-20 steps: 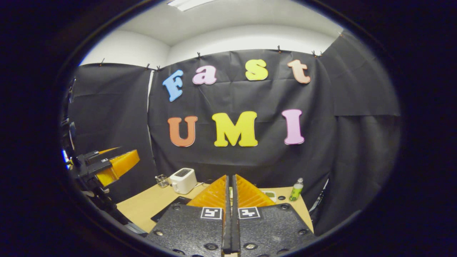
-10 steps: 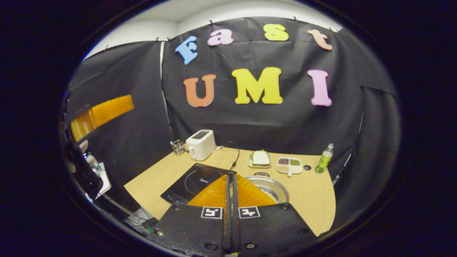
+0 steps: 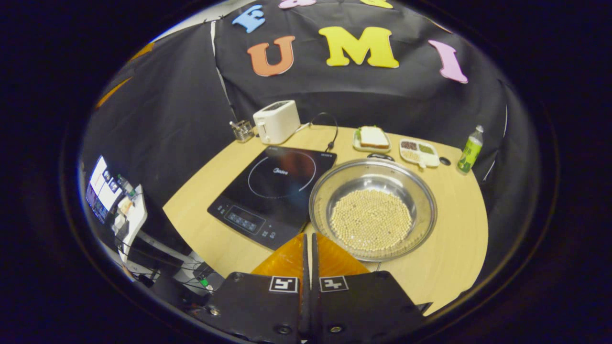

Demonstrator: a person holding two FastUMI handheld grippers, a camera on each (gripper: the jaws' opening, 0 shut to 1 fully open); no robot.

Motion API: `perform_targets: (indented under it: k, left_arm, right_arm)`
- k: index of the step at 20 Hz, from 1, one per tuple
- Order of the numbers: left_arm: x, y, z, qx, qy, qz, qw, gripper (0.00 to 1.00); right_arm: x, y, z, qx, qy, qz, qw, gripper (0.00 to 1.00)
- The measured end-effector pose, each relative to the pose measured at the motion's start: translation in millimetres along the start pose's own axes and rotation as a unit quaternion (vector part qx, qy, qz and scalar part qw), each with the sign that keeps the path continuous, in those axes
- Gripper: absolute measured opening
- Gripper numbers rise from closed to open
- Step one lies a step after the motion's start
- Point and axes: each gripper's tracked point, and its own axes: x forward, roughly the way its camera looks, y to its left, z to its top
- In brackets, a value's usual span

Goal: First push the handle of the pot to place it horizontally, then grasp the pot with both hands and set it on the induction cooktop.

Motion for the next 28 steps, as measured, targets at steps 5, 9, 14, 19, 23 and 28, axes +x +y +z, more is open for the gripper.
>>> perform_targets:
  k: [5,9,14,19,23,28]
  left_arm:
    - [-3.0,10.0,-5.3,0.007,0.005,0.011,1.0,0.94]
    - [-2.4,14.9,-12.8,0.007,0.013,0.016,1.0,0.94]
    - [0.2,22.5,-14.2,0.011,0.015,0.023,1.0,0.94]
    - [8.0,25.4,-16.0,0.008,0.015,0.024,1.0,0.94]
    - [11.7,20.2,-17.9,0.011,0.016,0.015,1.0,0.94]
    - [18.7,10.7,-17.2,0.007,0.013,0.004,1.0,0.94]
  right_arm:
    - [29.4,-1.8,-45.6,0.007,0.057,-0.006,0.998,0.04]
    - [47.4,-14.0,-61.9,0.013,0.082,-0.022,0.996,0.04]
    - [51.3,-23.8,-72.8,0.043,0.091,-0.027,0.995,0.04]
    - [50.6,-32.9,-82.2,0.04,0.099,-0.043,0.993,0.04]
    - [46.5,-44.4,-85.9,0.047,0.101,-0.052,0.992,0.04]
    - [39.8,-65.2,-91.9,0.064,0.105,-0.065,0.99,0.0]
